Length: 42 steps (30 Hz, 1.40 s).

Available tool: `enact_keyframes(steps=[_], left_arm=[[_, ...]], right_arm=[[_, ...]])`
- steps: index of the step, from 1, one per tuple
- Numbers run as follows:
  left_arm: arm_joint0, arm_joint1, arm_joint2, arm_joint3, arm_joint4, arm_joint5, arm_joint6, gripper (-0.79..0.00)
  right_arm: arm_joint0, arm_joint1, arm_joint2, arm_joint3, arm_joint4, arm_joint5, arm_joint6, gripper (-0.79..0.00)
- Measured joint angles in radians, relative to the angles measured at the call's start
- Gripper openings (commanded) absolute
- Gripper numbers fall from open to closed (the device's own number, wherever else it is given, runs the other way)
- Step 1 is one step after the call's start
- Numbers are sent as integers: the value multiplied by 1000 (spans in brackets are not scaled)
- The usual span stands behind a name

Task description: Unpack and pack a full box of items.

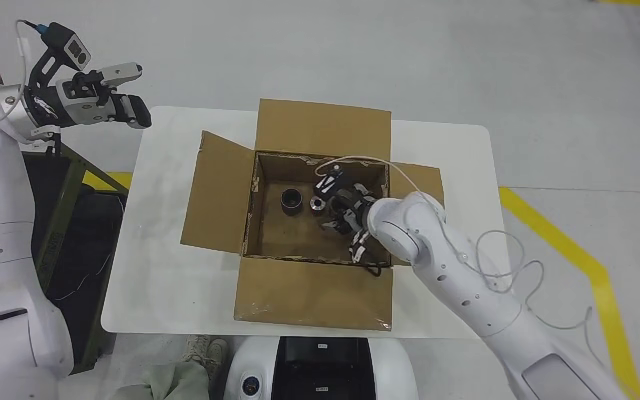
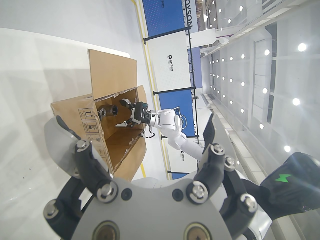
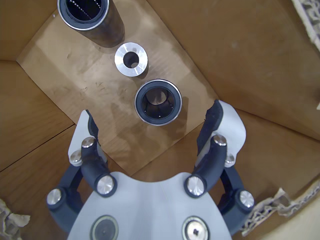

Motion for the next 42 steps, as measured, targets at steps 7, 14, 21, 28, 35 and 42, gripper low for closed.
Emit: enact_keyframes(steps=[7,14,21,28,35,42], left_arm=[[0,0,0,0,0,0,0,0],[0,0,0,0,0,0,0,0],[0,0,0,0,0,0,0,0],[0,0,0,0,0,0,0,0],[0,0,0,0,0,0,0,0],[0,0,0,0,0,0,0,0]], right_arm=[[33,-18,-21,64,14,-8,-2,-52],[58,-33,-31,125,29,-13,-5,-117],[77,-47,-42,165,45,-26,-7,-206],[83,-56,-41,178,60,-47,-22,-785],[59,-46,-9,143,40,-57,-8,-785],[12,-28,27,38,-18,-57,33,-785]])
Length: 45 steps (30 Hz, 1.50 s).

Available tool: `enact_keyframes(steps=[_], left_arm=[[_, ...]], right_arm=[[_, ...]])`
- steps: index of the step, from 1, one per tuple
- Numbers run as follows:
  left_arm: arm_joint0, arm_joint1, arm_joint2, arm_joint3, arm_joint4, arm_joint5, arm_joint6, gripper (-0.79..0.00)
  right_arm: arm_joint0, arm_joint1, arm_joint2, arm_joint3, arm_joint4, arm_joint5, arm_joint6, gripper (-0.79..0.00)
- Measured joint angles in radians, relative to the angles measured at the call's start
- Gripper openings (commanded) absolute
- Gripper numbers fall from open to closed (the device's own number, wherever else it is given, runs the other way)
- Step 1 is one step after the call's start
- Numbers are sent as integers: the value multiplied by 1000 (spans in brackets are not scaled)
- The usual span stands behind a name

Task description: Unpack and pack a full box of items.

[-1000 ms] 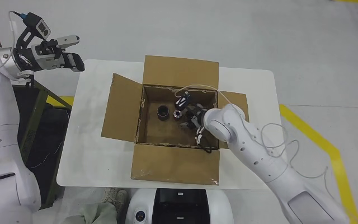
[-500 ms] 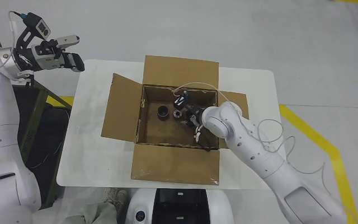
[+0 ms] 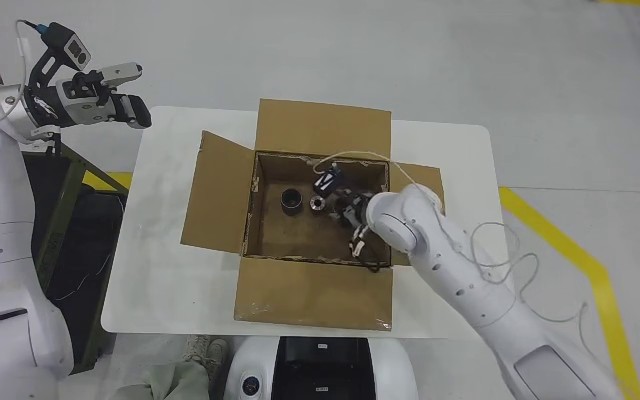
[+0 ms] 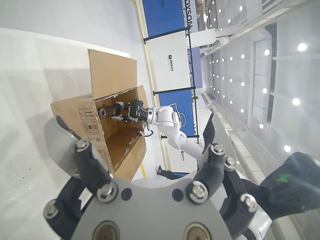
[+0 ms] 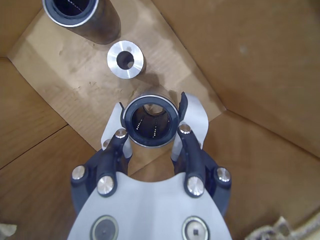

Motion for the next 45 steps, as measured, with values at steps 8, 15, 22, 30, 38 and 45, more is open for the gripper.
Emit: enact_keyframes(steps=[8,15,22,30,38,45], left_arm=[[0,0,0,0,0,0,0,0],[0,0,0,0,0,0,0,0],[0,0,0,0,0,0,0,0],[0,0,0,0,0,0,0,0],[0,0,0,0,0,0,0,0],[0,0,0,0,0,0,0,0]], right_arm=[[-100,30,79,-214,0,-44,35,-785],[-189,54,166,-377,34,-80,26,-785],[-249,64,208,-471,27,-62,-45,-785],[-291,67,258,-548,104,-16,-107,-785],[-347,78,344,-605,97,54,-137,-785],[-446,95,452,-680,98,66,-136,-785]])
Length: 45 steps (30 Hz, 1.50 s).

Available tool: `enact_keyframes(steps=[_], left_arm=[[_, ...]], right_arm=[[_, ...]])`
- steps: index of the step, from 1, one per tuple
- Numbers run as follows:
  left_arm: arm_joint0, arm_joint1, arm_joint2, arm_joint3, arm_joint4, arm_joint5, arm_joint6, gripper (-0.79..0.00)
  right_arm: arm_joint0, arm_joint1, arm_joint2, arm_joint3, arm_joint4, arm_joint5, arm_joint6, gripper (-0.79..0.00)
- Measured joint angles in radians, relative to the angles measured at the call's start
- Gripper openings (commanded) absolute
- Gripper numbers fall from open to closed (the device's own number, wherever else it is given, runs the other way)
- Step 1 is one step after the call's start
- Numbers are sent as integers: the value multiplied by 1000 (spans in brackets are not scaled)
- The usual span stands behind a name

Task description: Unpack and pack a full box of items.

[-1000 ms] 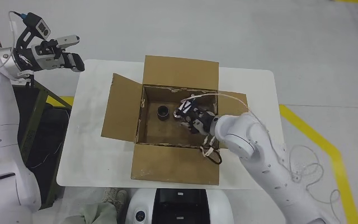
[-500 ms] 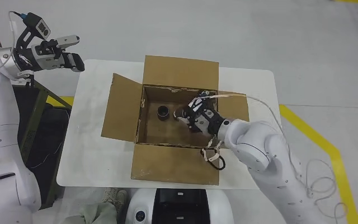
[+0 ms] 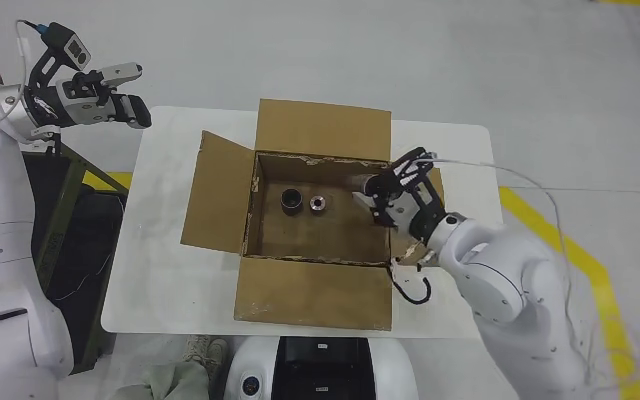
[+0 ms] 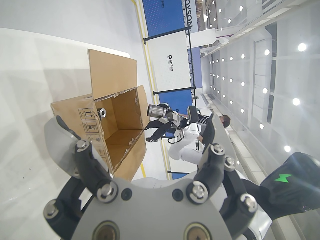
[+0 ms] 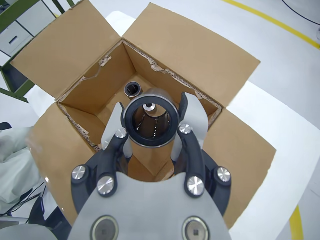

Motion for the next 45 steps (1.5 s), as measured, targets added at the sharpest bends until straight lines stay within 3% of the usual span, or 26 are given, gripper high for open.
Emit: enact_keyframes(steps=[16,45], left_arm=[[0,0,0,0,0,0,0,0],[0,0,0,0,0,0,0,0]], right_arm=[[-206,25,266,-72,14,88,-32,-785],[-231,28,264,-99,-30,100,-18,-785]])
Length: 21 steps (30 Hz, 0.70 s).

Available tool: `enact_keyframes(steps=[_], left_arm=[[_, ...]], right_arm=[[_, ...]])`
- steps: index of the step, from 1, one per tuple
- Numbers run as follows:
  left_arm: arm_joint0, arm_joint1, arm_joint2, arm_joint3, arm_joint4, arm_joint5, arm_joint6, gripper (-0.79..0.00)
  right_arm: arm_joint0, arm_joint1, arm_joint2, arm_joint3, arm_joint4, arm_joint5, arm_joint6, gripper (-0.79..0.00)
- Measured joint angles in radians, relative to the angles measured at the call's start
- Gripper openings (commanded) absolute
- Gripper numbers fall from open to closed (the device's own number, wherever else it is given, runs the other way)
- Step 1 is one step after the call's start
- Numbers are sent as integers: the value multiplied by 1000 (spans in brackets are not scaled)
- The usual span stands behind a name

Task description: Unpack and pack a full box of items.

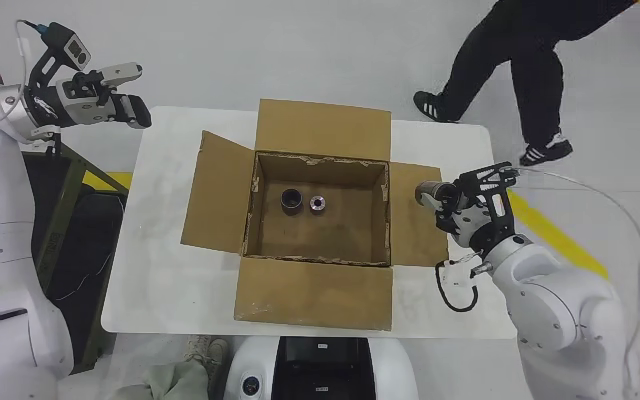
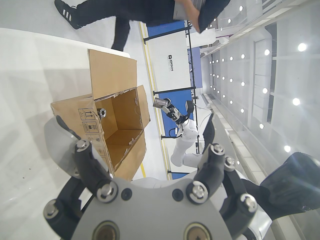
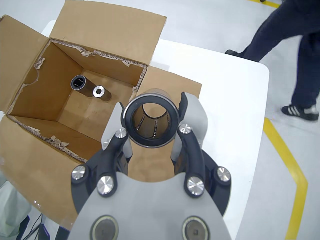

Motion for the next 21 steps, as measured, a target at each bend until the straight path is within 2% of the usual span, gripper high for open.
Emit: enact_keyframes(steps=[4,9,21], left_arm=[[0,0,0,0,0,0,0,0],[0,0,0,0,0,0,0,0],[0,0,0,0,0,0,0,0]], right_arm=[[-12,1,17,19,-7,12,-40,-785],[4,2,63,71,17,53,-35,-785],[157,4,108,373,94,118,0,-785]])
